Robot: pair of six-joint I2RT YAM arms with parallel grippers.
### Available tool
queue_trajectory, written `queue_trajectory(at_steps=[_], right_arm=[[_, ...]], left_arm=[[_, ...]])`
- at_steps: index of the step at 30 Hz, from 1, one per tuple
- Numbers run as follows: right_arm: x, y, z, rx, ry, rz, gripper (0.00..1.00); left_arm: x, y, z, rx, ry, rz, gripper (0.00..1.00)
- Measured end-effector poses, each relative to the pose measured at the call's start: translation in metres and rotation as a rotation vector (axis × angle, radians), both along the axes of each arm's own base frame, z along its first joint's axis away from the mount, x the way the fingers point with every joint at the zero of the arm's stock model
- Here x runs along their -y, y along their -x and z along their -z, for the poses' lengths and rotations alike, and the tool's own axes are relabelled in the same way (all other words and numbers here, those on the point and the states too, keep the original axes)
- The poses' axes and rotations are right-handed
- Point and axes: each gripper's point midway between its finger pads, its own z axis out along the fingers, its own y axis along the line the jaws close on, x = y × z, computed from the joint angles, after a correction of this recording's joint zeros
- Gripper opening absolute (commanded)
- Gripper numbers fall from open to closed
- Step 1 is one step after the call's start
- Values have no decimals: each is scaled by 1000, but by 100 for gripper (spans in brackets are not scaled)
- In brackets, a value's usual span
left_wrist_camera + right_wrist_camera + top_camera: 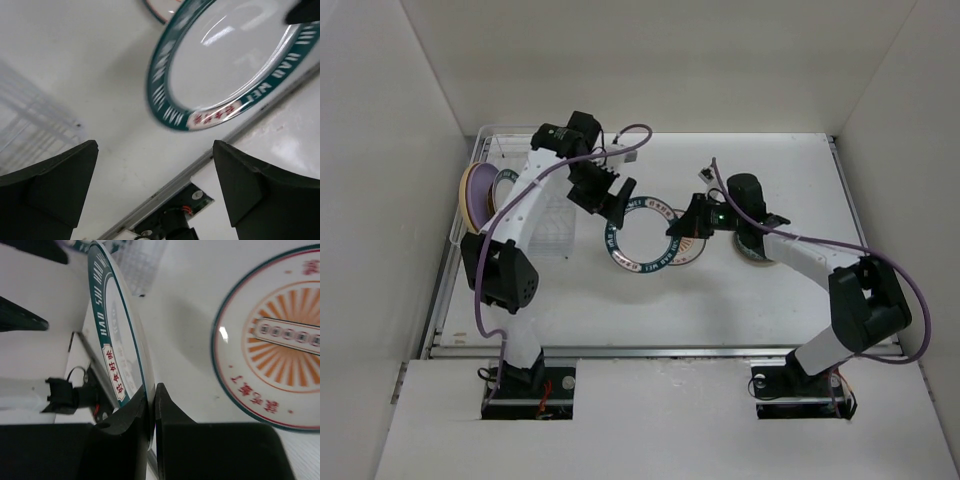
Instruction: Unload the plates from the dish rack
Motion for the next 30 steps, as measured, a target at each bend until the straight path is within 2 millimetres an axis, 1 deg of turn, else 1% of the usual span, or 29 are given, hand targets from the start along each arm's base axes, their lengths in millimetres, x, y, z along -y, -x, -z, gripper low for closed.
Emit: queue_trajectory(at_steps=[1, 3, 6, 8, 9, 11, 14, 15, 16, 17, 18, 19, 21, 25, 27, 30], right_arm=[[7, -6, 3, -15, 17, 40, 0], [26, -19, 10, -46, 50, 128, 0], [57, -38, 26, -103, 109, 277, 0], [77, -49, 36, -133, 147, 365, 0], [83, -52, 43, -152, 170, 398, 0], [90, -54, 60, -198, 215, 434, 0], [93, -54, 91, -289, 282, 451, 0], [93, -54, 101, -323, 297, 456, 2], [93, -55, 106, -348, 299, 460, 8], [92, -56, 108, -361, 302, 461, 19], [91, -57, 108, -367, 303, 463, 49], [93, -58, 109, -369, 317, 473, 62], [98, -57, 113, -364, 360, 486, 77], [111, -50, 121, -370, 476, 516, 81], [111, -49, 120, -352, 529, 519, 81], [104, -51, 114, -309, 583, 512, 81]], left_arm=[[-7, -7, 1, 7, -13, -42, 99], [-30, -26, 0, 47, -55, -148, 99], [-76, -56, -6, 145, -148, -341, 99], [-108, -68, -17, 218, -213, -452, 99], [-123, -71, -25, 261, -248, -497, 99], [-143, -73, -43, 344, -302, -559, 99], [-166, -64, -68, 447, -375, -624, 99], [-172, -60, -73, 473, -395, -642, 99], [-178, -57, -77, 491, -418, -657, 99], [-184, -54, -79, 505, -441, -672, 99], [-191, -51, -79, 514, -462, -686, 99], [-197, -49, -79, 517, -483, -699, 99], [-208, -46, -74, 510, -521, -722, 99], [-222, -43, -64, 488, -574, -745, 99], [-223, -43, -62, 486, -581, -746, 99], [-223, -44, -61, 488, -585, -744, 99]])
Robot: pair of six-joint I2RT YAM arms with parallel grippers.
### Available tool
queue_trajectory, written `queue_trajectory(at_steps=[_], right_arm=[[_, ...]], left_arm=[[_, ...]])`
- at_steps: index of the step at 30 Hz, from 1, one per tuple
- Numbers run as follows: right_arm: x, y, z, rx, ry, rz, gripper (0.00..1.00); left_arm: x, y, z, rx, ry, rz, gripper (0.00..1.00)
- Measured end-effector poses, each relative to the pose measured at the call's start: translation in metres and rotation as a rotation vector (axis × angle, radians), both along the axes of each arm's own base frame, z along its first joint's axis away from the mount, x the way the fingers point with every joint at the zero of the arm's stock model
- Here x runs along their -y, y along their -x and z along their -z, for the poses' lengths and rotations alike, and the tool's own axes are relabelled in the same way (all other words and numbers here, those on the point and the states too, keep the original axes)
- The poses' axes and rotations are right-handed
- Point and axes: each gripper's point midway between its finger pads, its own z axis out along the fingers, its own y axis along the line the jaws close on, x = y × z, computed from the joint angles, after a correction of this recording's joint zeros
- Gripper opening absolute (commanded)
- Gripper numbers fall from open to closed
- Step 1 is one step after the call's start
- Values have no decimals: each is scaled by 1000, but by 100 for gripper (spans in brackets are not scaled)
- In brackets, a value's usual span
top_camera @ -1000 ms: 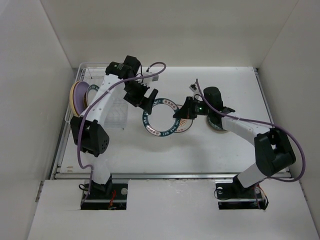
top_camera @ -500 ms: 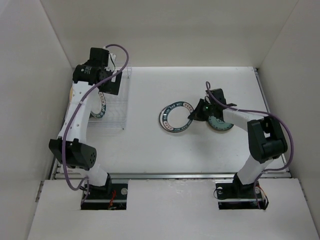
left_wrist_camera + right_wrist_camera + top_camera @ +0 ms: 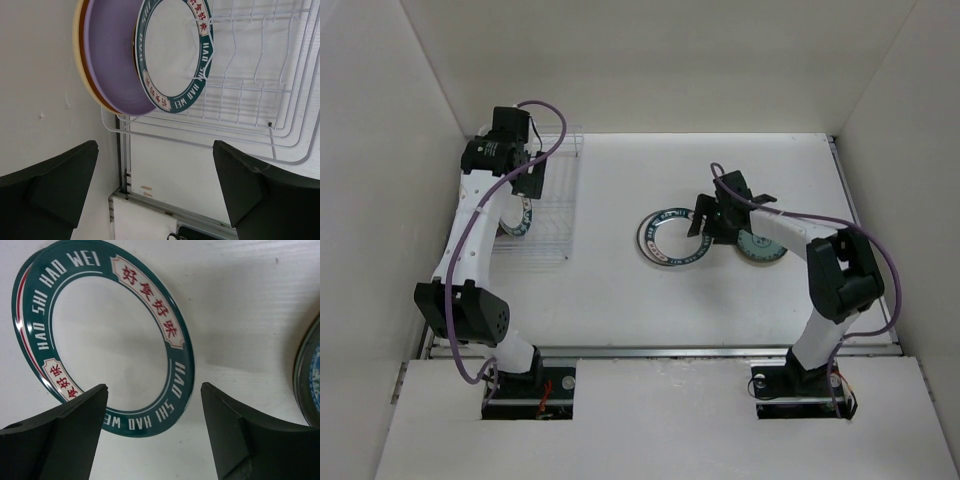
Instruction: Unload the plates from the dish rack
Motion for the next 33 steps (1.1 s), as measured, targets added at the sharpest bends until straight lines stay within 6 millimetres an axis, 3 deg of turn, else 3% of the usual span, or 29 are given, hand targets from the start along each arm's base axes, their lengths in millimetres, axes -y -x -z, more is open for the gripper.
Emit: queue_trajectory(at_steps=[4, 8, 11, 18, 20, 21, 23, 29, 31, 33], right_arm=[[-13, -8, 3, 15, 60, -33, 70], [-22, -11, 21, -2, 141, -59, 67], [-26, -8, 29, -13, 200, -81, 67], [-20, -6, 25, 1, 272, -80, 70], [-17, -6, 17, 13, 276, -72, 73], [-16, -6, 11, 24, 274, -68, 73], [-15, -7, -7, 59, 265, -60, 73], [-12, -9, -68, 200, 222, -51, 73], [-11, -8, -84, 237, 211, -53, 75], [-10, -7, -95, 264, 205, -60, 75]], left_arm=[[-4, 0, 0, -2, -4, -8, 99], [-11, 1, 1, -4, -8, -25, 99], [-15, 2, 3, -7, -6, -38, 99], [-19, 5, 10, -37, 8, -26, 96], [-19, 4, 13, -47, 15, -17, 86], [-19, 2, 16, -54, 22, -15, 74], [-22, -2, 23, -77, 36, -22, 66], [-43, -28, 45, -123, 110, -72, 58], [-47, -31, 52, -139, 128, -81, 57], [-45, -32, 57, -149, 148, -78, 50]])
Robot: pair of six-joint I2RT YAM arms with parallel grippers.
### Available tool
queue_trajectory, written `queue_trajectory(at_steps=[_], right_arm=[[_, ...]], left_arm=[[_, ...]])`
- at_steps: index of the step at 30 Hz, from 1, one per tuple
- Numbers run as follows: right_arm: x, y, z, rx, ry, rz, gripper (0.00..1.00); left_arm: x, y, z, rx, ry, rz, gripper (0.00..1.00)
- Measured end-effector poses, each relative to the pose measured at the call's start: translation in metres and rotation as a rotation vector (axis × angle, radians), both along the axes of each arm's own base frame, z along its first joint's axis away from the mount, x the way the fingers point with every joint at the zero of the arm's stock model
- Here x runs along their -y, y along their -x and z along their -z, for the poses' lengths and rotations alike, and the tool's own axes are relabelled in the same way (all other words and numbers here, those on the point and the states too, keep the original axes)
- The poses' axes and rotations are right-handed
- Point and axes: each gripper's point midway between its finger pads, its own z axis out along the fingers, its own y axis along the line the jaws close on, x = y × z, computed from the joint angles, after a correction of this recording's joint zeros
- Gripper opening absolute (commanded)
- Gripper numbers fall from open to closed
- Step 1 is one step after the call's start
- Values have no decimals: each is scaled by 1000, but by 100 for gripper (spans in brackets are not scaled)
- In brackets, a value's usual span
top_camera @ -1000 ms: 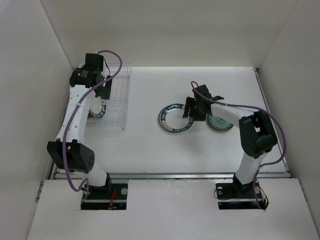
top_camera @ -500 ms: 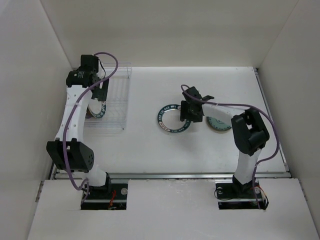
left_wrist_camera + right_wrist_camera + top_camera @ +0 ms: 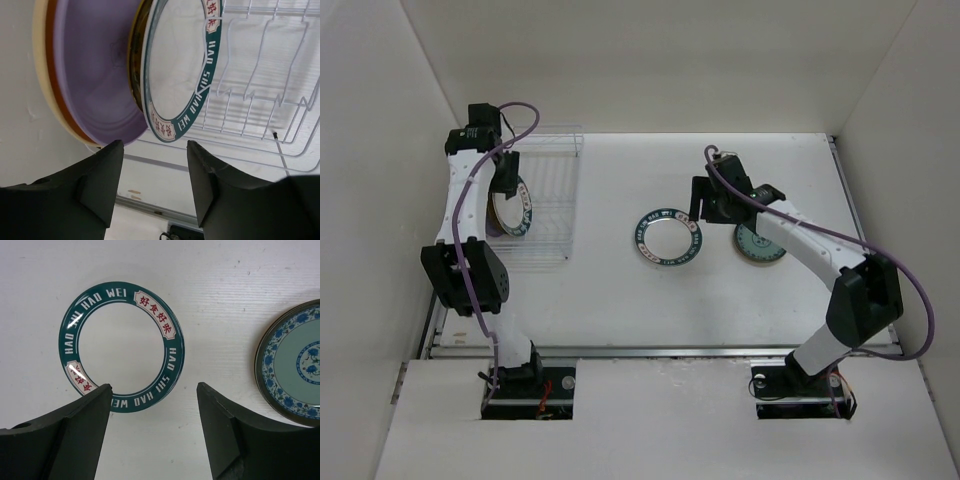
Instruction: Unload the plates from the dish rack
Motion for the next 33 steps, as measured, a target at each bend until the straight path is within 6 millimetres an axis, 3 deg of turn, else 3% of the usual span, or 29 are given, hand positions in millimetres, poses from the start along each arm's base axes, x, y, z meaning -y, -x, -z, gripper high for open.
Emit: queue_trajectory(at_steps=[5, 11, 19, 20, 22, 25, 33], right_arm=[[0, 1, -6, 13, 2, -22, 75], [-3, 3, -5, 9, -3, -49, 75], [-2, 3, -5, 14, 15, -70, 75], [-2, 3, -5, 14, 15, -72, 75], [-2, 3, -5, 12, 17, -75, 75], [-3, 3, -3, 8, 17, -78, 75], [-5, 4, -4, 7, 14, -95, 75]], left_arm=[[8, -1, 1, 3, 35, 19, 35], [15, -1, 2, -2, 68, 34, 42], [-1, -13, 19, -45, -5, -17, 41], [-2, -15, 24, -55, -11, -22, 39], [-4, -18, 33, -77, -16, -31, 17], [-9, -28, 42, -95, -35, -46, 0], [-7, -28, 33, -84, -35, -66, 0]])
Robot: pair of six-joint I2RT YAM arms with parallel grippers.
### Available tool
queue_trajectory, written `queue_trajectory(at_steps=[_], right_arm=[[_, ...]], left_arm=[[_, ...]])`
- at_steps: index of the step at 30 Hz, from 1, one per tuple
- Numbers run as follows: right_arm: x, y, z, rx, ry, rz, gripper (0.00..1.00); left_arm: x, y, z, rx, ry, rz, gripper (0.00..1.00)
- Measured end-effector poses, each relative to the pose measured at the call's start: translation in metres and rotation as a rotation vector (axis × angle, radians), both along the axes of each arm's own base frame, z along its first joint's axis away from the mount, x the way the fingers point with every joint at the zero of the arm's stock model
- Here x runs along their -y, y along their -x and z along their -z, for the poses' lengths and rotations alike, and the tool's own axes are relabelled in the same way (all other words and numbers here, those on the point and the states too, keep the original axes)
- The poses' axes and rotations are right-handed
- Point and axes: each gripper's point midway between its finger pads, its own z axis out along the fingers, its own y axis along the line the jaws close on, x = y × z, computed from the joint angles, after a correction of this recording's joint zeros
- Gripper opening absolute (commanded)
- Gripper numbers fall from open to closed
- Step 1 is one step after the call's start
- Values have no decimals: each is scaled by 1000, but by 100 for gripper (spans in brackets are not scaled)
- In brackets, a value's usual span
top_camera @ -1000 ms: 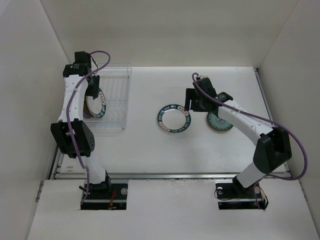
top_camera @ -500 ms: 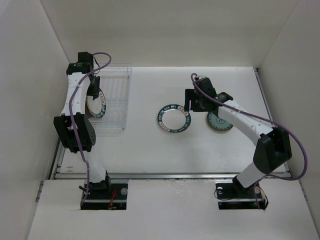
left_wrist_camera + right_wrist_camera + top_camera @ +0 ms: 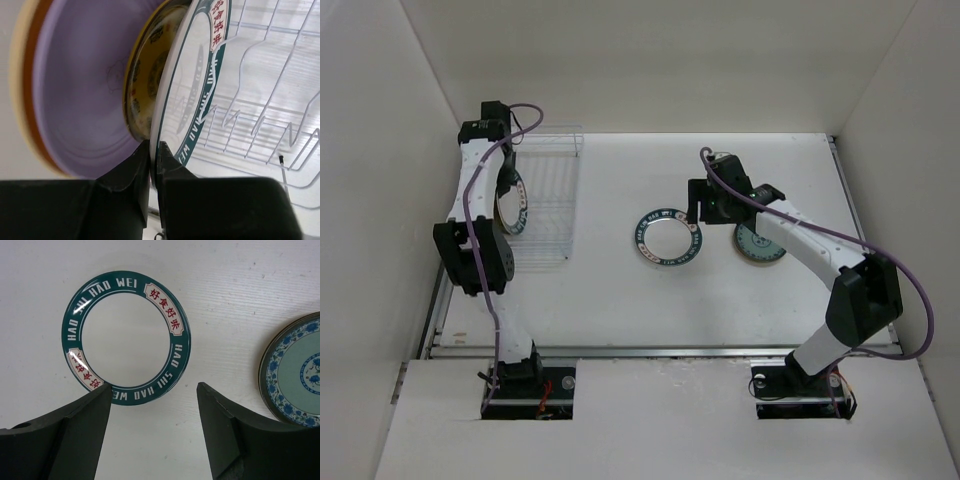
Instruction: Unload the plates from the dish rack
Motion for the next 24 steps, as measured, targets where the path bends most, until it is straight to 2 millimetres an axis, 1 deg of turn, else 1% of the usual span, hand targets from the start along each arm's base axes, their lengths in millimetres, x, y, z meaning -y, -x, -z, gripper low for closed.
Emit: queue_trajectory(at_steps=[2, 4, 5, 7, 8, 9, 11, 13, 14, 16, 18, 20, 22, 24], right_arm=[[-3, 2, 0, -6, -9, -17, 75], [-7, 3, -2, -9, -20, -42, 75], [-9, 3, -5, -9, -25, -56, 76], [-15, 3, -15, -2, -44, -87, 85], [-18, 2, -22, 8, -55, -104, 90], [-22, 0, -29, 20, -69, -121, 98], [-29, -1, -41, 40, -93, -156, 100], [-37, 0, -49, 46, -125, -196, 100], [-41, 2, -53, 49, -143, -218, 100], [-52, 6, -57, 43, -188, -271, 100], [-65, 12, -64, 41, -251, -337, 100], [-80, 16, -75, 53, -329, -398, 100], [-93, 16, -87, 76, -400, -434, 100], [-106, 14, -98, 105, -467, -477, 97]], left_arm=[[0, 4, -10, 11, -1, 2, 0], [2, 9, -29, 49, 0, 17, 0], [2, 12, -43, 77, -1, 24, 0], [3, 22, -76, 155, -10, 37, 0], [4, 28, -93, 201, -1, 42, 0], [6, 35, -110, 245, 2, 49, 0], [11, 51, -141, 324, 7, 63, 0], [17, 67, -163, 379, 23, 83, 0], [22, 74, -171, 397, 39, 97, 0], [37, 84, -175, 401, 99, 146, 0], [62, 90, -166, 357, 176, 223, 0], [99, 93, -147, 272, 277, 333, 0], [139, 97, -121, 161, 386, 456, 0], [173, 103, -96, 51, 482, 561, 0]])
